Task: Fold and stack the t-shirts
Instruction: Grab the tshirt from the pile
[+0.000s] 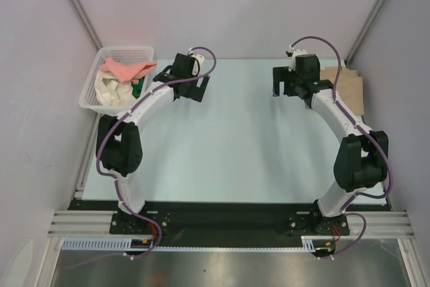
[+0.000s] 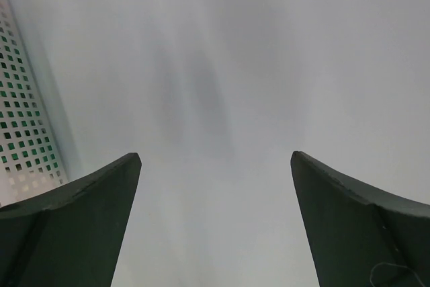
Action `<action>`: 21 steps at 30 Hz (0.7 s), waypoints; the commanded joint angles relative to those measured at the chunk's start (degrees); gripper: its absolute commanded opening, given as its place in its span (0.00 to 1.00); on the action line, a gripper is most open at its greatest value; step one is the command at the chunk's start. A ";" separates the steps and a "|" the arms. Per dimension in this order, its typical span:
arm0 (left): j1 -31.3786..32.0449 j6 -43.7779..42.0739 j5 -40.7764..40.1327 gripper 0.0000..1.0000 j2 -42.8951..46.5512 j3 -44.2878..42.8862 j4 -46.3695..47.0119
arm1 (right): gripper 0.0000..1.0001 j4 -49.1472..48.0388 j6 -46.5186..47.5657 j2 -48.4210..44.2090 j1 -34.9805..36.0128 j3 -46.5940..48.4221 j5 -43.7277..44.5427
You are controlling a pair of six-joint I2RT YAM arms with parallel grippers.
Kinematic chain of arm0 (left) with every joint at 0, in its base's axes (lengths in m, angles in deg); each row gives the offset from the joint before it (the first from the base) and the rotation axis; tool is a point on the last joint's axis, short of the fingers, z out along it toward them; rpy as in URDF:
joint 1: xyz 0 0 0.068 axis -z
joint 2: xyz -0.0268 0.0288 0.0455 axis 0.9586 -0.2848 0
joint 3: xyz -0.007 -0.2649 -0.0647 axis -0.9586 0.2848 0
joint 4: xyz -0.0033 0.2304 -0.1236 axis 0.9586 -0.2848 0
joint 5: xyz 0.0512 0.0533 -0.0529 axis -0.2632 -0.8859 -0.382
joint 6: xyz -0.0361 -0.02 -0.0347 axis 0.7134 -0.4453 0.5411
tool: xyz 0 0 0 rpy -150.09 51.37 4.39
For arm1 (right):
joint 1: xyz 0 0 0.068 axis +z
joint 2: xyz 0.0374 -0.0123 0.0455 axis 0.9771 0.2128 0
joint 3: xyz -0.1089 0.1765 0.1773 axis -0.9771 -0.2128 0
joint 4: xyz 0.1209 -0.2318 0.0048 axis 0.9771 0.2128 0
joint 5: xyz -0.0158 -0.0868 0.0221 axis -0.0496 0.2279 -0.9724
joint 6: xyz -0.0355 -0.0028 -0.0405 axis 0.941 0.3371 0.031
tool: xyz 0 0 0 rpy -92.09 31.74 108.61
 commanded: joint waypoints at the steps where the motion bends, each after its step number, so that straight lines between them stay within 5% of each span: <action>1: 1.41 -5.75 0.09 1.00 1.27 1.54 1.54 | 1.00 -3.04 -3.39 -1.66 -0.48 -1.72 2.06; 9: 2.55 -9.28 -4.82 1.00 3.62 3.65 0.57 | 1.00 -0.84 -5.51 1.68 0.75 -1.47 2.93; 16: -2.62 -15.25 -9.50 1.00 2.68 2.08 3.99 | 1.00 -0.23 5.56 7.39 4.97 2.67 5.48; 21: -5.09 -22.37 -12.73 0.91 -1.80 -0.38 6.55 | 1.00 3.72 9.61 9.77 5.32 4.87 1.28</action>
